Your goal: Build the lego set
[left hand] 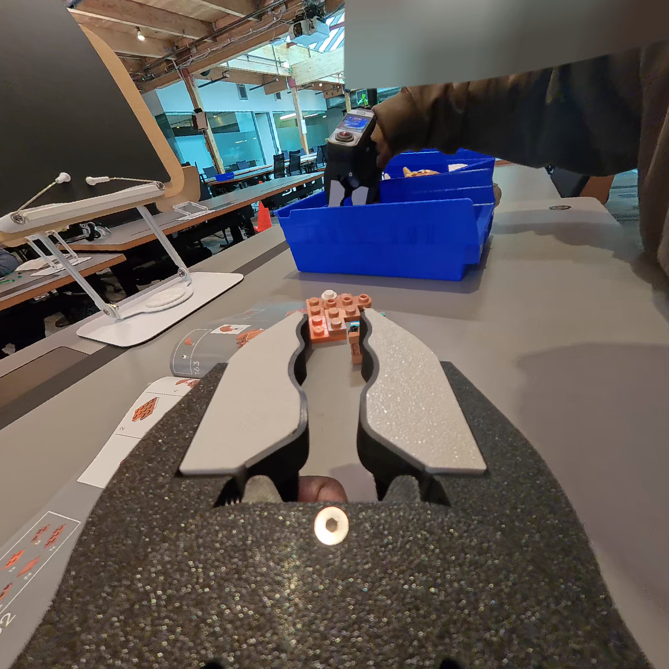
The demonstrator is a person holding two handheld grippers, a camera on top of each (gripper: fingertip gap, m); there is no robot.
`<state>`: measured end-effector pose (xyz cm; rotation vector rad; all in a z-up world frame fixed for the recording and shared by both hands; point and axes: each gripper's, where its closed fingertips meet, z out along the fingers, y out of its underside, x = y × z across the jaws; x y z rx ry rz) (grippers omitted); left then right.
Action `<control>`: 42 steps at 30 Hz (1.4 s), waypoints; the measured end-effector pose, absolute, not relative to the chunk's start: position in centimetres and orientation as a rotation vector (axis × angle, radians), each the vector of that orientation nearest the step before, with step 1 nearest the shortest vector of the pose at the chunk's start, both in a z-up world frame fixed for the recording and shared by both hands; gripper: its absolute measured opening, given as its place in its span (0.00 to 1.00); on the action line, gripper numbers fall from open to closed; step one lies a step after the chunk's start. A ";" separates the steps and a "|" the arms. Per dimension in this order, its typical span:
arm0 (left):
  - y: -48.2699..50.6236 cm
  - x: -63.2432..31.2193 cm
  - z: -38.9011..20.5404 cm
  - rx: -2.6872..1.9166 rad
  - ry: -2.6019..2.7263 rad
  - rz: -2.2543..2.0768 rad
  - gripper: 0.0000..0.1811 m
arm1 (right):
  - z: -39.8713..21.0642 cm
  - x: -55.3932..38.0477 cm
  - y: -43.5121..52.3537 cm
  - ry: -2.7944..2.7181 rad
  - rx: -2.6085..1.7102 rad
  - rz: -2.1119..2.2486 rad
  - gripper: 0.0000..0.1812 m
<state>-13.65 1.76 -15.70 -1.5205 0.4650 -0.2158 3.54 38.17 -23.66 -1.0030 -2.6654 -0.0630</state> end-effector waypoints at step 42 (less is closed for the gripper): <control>1.6 -13.6 -15.0 -1.504 0.466 -0.196 0.14 | -18.8 4.7 32.3 -2.459 -0.883 0.023 0.09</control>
